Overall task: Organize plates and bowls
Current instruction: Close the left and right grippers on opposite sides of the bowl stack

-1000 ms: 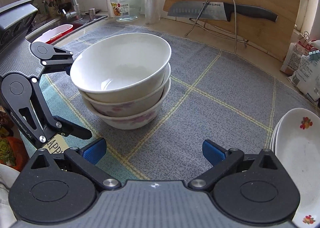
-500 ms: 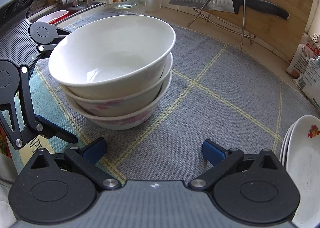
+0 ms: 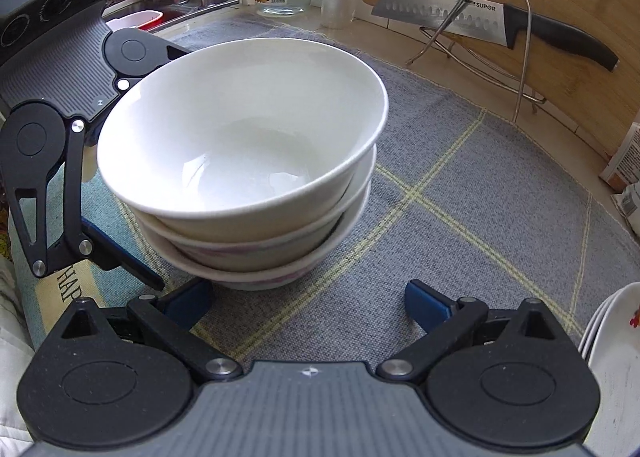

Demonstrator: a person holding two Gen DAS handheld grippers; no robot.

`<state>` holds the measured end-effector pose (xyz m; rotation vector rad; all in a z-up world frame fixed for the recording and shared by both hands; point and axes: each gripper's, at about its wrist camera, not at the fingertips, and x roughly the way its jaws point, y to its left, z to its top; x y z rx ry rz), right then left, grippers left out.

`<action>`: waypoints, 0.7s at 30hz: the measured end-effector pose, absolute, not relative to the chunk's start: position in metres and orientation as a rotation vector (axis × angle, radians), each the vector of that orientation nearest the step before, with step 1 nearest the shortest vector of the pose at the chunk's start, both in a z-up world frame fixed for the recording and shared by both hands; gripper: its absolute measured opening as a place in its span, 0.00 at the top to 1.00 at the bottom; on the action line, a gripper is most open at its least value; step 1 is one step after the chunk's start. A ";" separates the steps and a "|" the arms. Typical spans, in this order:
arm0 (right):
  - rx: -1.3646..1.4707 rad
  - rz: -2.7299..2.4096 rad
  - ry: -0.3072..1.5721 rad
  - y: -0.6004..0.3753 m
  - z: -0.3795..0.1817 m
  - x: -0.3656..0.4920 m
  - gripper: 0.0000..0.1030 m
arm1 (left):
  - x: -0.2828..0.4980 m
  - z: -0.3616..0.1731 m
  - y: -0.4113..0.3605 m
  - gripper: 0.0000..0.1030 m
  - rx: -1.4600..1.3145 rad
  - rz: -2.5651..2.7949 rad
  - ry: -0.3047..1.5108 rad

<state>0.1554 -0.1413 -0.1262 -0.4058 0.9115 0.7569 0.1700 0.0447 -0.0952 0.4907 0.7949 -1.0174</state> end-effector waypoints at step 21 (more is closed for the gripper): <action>-0.570 0.990 0.893 -0.117 -0.111 0.169 0.08 | 0.200 -0.085 0.034 0.09 0.609 -1.210 0.765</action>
